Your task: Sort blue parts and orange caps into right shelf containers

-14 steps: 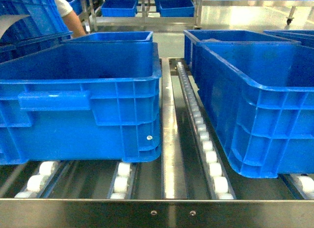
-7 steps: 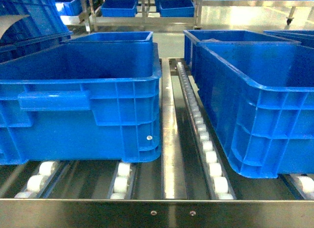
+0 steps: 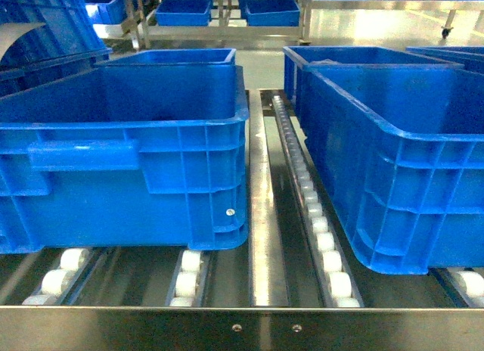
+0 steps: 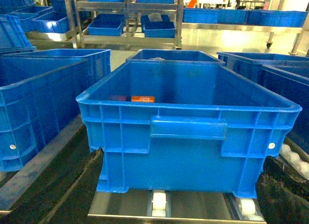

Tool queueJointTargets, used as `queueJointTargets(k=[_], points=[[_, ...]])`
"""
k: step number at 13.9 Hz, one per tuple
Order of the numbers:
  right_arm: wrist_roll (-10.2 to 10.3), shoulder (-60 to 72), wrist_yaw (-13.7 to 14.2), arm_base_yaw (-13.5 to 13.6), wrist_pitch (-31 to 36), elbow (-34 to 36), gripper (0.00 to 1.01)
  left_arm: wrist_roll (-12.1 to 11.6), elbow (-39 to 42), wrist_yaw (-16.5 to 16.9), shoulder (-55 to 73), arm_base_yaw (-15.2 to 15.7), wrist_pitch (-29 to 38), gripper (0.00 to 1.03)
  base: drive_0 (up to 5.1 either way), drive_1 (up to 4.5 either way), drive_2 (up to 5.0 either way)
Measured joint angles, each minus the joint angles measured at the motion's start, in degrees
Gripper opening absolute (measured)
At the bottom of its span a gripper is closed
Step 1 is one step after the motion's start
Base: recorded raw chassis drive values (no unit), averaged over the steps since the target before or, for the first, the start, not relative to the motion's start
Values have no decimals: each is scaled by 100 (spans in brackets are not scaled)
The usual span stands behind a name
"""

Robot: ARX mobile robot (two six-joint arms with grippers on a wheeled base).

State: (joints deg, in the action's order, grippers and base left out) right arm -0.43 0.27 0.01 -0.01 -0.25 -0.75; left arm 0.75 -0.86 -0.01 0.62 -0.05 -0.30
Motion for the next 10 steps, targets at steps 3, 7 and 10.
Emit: queueJointTargets(k=[3, 7, 10], points=[[0, 0, 0, 0, 0, 0, 98, 0, 0, 0, 0, 0, 0, 98, 0, 0, 0], [0, 0, 0, 0, 0, 0, 98, 0, 0, 0, 0, 0, 0, 98, 0, 0, 0], [0, 0, 0, 0, 0, 0, 98, 0, 0, 0, 0, 0, 0, 98, 0, 0, 0]])
